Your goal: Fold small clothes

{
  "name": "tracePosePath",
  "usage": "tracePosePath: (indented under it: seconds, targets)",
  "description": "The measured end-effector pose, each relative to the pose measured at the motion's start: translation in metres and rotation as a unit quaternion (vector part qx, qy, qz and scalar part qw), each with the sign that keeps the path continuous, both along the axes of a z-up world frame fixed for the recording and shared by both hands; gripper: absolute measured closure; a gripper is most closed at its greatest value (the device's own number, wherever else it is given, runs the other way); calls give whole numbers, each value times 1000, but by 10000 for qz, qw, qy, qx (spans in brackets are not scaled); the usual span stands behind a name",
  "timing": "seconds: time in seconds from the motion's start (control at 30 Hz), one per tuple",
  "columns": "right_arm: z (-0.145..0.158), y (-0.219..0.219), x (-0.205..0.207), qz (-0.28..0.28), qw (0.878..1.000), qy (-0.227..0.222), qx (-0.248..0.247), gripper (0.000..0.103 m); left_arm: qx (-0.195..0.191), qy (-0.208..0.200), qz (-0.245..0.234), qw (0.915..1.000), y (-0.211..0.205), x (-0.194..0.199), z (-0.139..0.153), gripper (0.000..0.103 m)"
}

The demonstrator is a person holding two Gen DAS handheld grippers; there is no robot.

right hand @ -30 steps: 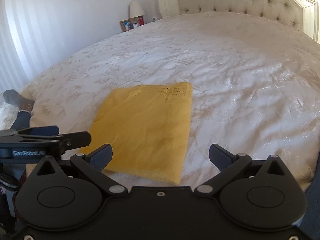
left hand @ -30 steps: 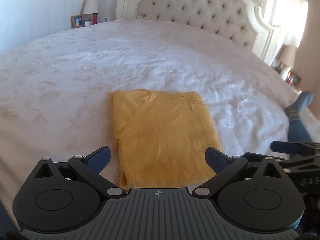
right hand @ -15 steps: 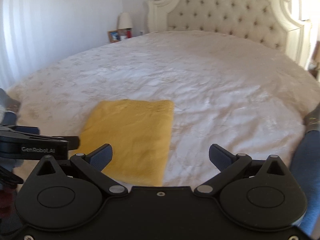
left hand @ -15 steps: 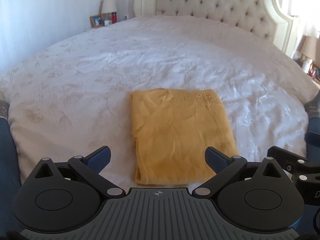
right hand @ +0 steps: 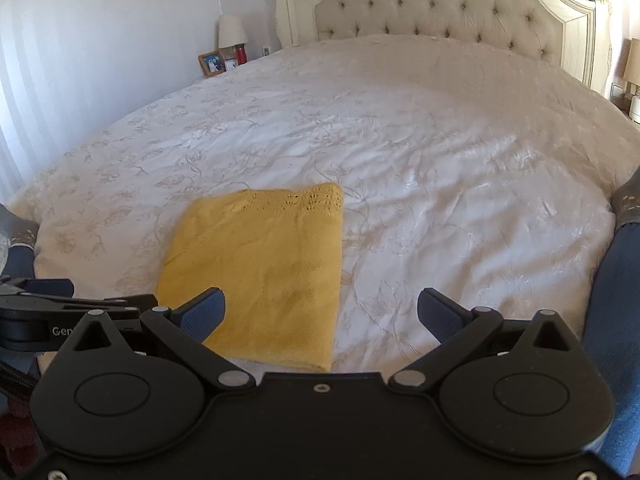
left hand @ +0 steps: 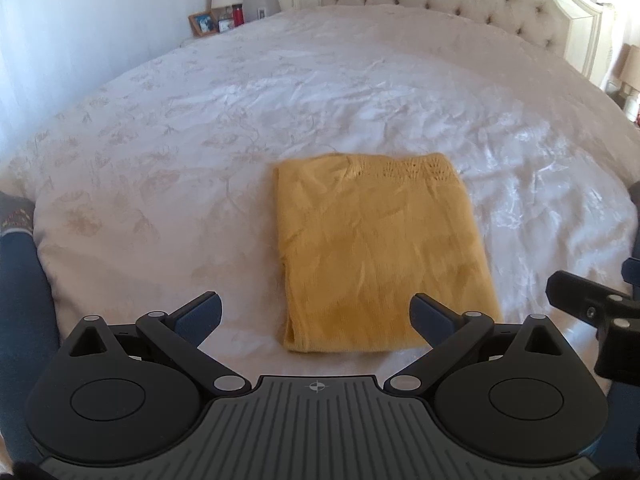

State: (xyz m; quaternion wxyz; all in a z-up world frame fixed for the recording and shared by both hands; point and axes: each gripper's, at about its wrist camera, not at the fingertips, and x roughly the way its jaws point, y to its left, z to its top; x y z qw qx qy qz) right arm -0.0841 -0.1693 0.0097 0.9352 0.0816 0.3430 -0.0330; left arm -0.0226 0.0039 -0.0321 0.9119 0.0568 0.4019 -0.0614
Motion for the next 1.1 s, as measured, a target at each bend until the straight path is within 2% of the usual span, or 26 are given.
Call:
tracePosePath:
  seconds: [0.43, 1.1]
  targets:
    - [-7, -3, 5, -10, 9997, 200, 141, 1, -61, 297, 18, 9995, 2, 3, -10, 1]
    - [-13, 0, 12, 40, 9992, 265, 310, 1, -11, 440, 12, 9990, 3, 7, -18, 1]
